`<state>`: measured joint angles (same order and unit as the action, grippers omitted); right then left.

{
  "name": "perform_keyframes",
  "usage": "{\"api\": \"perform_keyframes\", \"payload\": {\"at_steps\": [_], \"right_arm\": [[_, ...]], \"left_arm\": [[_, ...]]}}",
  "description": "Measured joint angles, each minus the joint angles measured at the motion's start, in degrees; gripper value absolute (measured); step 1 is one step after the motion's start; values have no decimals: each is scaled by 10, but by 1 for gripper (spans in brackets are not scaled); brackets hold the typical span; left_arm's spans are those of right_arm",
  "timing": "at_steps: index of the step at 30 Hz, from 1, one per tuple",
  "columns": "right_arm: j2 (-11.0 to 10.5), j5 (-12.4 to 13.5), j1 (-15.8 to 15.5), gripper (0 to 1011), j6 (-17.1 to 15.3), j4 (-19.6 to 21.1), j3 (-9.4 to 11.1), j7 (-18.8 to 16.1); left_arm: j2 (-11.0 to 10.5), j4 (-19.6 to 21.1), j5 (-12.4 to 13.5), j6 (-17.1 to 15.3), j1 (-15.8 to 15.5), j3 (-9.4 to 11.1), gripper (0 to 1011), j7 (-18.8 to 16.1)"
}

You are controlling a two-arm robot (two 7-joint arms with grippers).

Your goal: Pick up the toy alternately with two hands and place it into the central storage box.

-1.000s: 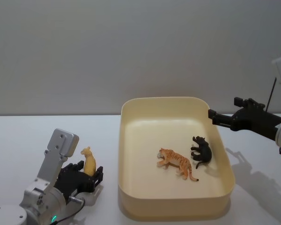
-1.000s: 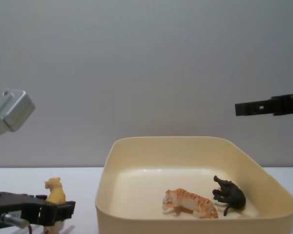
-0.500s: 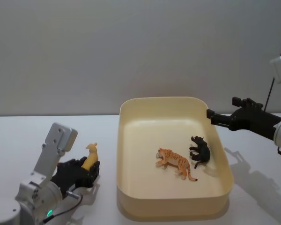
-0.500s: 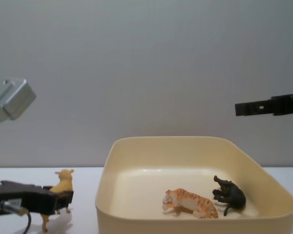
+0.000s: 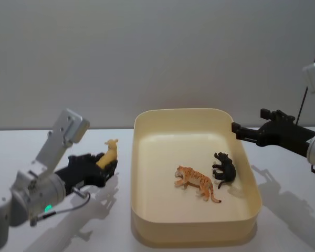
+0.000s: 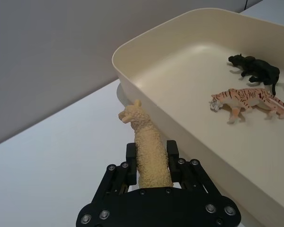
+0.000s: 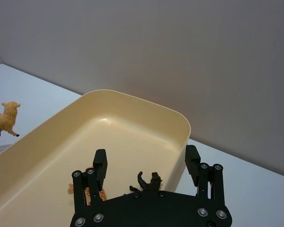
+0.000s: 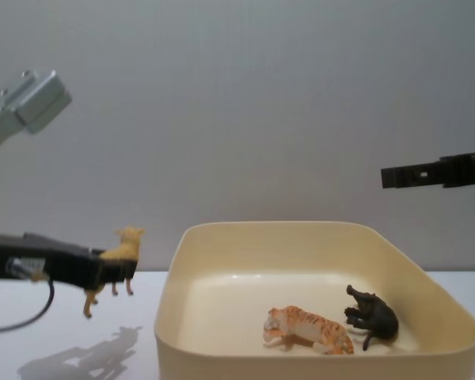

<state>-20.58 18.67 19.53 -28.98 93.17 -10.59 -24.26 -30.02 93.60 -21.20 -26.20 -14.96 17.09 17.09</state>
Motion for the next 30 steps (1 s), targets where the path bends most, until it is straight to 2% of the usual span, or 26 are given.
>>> {"api": "perform_keyframes", "payload": {"at_steps": [5, 8, 9, 10, 15, 18, 21, 22, 24, 30], "right_arm": [[0, 0, 0, 1001, 0, 0, 0, 0], [0, 0, 0, 1001, 0, 0, 0, 0], [0, 0, 0, 1001, 0, 0, 0, 0], [0, 0, 0, 1001, 0, 0, 0, 0], [0, 0, 0, 1001, 0, 0, 0, 0], [0, 0, 0, 1001, 0, 0, 0, 0], [0, 0, 0, 1001, 0, 0, 0, 0], [0, 0, 0, 1001, 0, 0, 0, 0], [0, 0, 0, 1001, 0, 0, 0, 0], [0, 0, 0, 1001, 0, 0, 0, 0]], "left_arm": [[3, -24, 25, -2, -36, -3, 348, 51], [6, -48, 46, -1, -66, -5, 348, 94], [6, -48, 46, -1, -66, -5, 348, 94], [8, -62, 58, 3, -83, -6, 348, 120], [13, -89, 77, 11, -113, -6, 348, 161], [20, -117, 93, 22, -142, -5, 348, 202], [28, -139, 104, 31, -166, -3, 348, 233], [28, -139, 104, 31, -166, -3, 348, 233], [34, -160, 111, 39, -184, 1, 348, 263], [50, -193, 115, 53, -214, 11, 348, 306]]}}
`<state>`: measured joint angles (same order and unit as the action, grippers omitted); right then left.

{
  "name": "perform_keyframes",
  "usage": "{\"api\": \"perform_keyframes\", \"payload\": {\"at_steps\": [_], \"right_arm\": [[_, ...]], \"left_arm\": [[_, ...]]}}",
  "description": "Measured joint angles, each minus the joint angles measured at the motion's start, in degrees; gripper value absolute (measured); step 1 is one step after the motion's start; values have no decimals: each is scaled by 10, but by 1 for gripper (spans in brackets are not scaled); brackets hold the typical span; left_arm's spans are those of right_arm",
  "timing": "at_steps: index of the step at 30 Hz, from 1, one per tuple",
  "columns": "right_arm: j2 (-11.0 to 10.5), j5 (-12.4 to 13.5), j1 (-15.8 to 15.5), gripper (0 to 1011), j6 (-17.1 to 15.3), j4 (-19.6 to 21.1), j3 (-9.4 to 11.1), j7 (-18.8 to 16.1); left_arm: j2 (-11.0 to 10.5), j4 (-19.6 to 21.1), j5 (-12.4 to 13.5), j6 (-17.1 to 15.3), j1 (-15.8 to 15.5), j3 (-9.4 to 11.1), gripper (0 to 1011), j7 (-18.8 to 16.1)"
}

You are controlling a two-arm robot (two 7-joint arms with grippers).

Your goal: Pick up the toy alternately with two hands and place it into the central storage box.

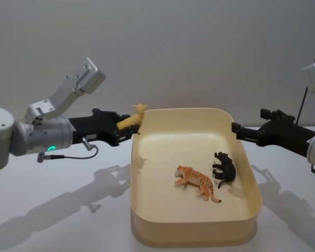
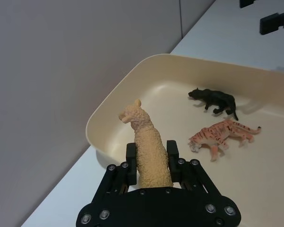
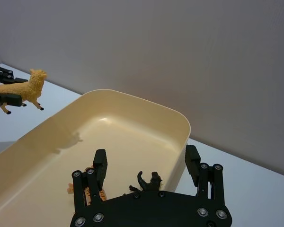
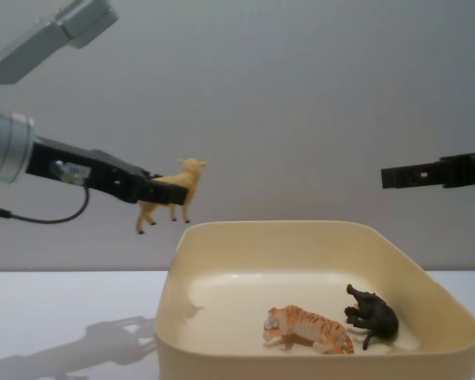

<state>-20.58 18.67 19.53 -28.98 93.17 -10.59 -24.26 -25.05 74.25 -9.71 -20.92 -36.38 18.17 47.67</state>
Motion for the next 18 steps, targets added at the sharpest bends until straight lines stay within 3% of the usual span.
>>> {"api": "perform_keyframes", "payload": {"at_steps": [13, 18], "right_arm": [[0, 0, 0, 1001, 0, 0, 0, 0], [0, 0, 0, 1001, 0, 0, 0, 0]], "left_arm": [[41, -71, -8, 34, -57, 25, 352, 57], [51, -88, -11, 43, -70, 32, 465, 68]]}}
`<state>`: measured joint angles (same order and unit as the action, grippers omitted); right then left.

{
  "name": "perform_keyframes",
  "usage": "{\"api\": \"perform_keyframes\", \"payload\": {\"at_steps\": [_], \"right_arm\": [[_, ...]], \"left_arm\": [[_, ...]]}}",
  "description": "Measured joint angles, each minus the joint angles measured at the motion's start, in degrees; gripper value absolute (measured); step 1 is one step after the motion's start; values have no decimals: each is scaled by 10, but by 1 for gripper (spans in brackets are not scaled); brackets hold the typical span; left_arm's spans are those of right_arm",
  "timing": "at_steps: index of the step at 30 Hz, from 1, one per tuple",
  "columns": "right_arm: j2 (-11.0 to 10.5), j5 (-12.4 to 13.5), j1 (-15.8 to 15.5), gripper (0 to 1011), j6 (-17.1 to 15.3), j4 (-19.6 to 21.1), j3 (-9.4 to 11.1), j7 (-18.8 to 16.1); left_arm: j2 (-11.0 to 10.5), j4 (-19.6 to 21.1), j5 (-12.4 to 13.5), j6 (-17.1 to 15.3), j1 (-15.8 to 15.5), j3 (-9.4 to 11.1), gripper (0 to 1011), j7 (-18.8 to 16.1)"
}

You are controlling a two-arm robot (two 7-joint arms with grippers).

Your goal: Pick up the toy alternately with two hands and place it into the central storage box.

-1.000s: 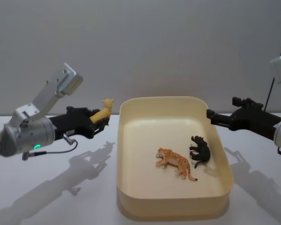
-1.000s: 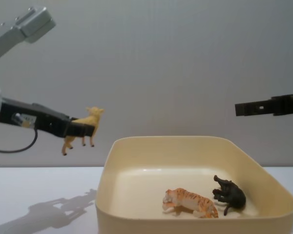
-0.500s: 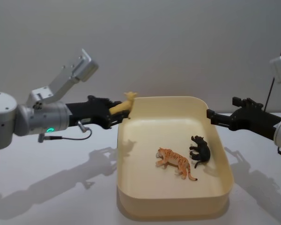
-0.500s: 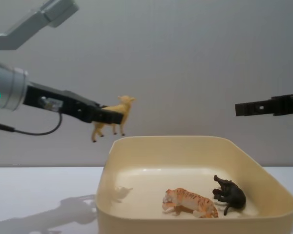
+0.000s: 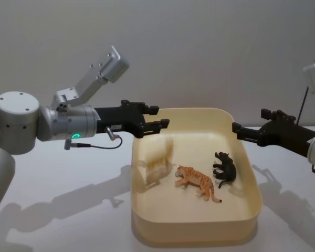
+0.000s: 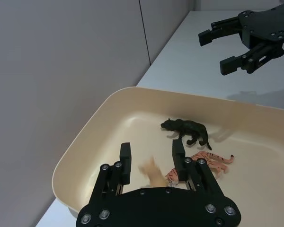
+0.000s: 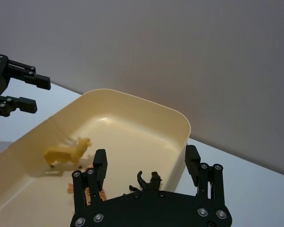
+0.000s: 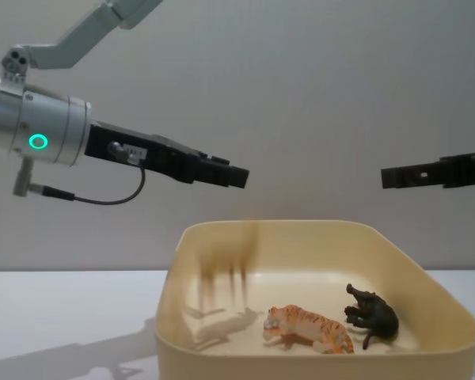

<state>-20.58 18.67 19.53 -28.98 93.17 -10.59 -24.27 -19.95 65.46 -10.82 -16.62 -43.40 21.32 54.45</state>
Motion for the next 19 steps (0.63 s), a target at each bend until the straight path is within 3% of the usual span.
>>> {"api": "perform_keyframes", "payload": {"at_steps": [5, 8, 9, 16, 19], "right_arm": [[0, 0, 0, 1001, 0, 0, 0, 0], [0, 0, 0, 1001, 0, 0, 0, 0], [0, 0, 0, 1001, 0, 0, 0, 0], [0, 0, 0, 1001, 0, 0, 0, 0], [0, 0, 0, 1001, 0, 0, 0, 0]], "left_arm": [[7, -12, -2, 6, -9, 4, 646, 7], [9, -16, -3, 8, -13, 6, 703, 10], [10, -17, -3, 9, -13, 6, 781, 11], [14, -24, -4, 12, -18, 9, 973, 15], [15, -26, -4, 13, -20, 10, 1001, 16]]}}
